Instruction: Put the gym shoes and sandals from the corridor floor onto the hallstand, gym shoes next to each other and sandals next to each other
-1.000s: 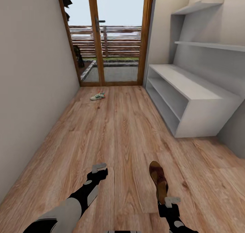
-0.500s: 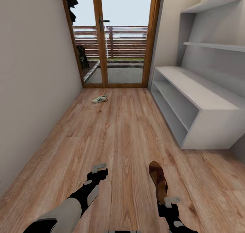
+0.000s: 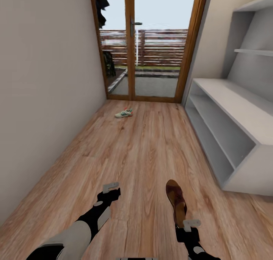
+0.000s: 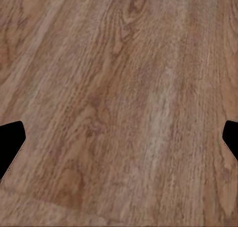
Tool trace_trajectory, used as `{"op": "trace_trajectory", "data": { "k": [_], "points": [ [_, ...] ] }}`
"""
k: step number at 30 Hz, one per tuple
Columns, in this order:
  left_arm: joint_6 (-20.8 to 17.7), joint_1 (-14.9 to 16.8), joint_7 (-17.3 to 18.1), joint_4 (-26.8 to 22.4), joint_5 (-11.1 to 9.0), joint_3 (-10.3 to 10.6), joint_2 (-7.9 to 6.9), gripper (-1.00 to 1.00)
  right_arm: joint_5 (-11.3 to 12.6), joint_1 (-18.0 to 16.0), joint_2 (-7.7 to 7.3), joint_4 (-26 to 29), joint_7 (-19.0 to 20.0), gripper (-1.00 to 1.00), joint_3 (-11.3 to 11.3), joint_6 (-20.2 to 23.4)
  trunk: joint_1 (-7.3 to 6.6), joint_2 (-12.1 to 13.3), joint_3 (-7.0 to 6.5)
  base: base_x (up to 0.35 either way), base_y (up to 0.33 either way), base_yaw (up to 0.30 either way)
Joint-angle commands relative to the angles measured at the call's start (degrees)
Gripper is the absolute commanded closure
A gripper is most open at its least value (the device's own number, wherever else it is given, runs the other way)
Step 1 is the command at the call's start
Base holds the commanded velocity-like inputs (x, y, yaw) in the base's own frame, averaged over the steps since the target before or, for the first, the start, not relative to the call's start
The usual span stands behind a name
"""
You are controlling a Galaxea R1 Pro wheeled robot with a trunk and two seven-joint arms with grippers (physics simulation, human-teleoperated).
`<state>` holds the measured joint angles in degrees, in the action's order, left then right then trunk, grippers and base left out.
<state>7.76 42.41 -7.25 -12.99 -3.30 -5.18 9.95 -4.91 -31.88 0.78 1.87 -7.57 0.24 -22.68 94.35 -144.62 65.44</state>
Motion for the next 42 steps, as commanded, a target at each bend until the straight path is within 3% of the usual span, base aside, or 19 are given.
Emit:
{"op": "trace_trajectory", "data": {
  "k": [1, 17, 42],
  "points": [
    [0.24, 0.05, 0.05, 0.07, -0.36, -0.27, 0.04, -1.00, -0.56, -0.02, 0.01, -0.02, -0.43, 1.00, 0.02, -0.07, 0.02, -0.02, 0.04, 0.350, -0.139, 0.200],
    [0.17, 0.03, 0.10, 0.07, -0.32, -0.27, 0.04, -1.00, -0.63, -0.02, 0.01, -0.02, -0.43, 1.00, 0.03, -0.05, 0.02, -0.02, 0.25, 0.350, -0.139, 0.116],
    [0.18, 0.04, 0.06, 0.07, -0.33, -0.27, 0.04, -1.00, -0.62, -0.02, 0.01, -0.02, -0.43, 1.00, 0.02, -0.07, 0.02, -0.02, 0.78, 0.350, -0.139, 0.007]
  ]
}}
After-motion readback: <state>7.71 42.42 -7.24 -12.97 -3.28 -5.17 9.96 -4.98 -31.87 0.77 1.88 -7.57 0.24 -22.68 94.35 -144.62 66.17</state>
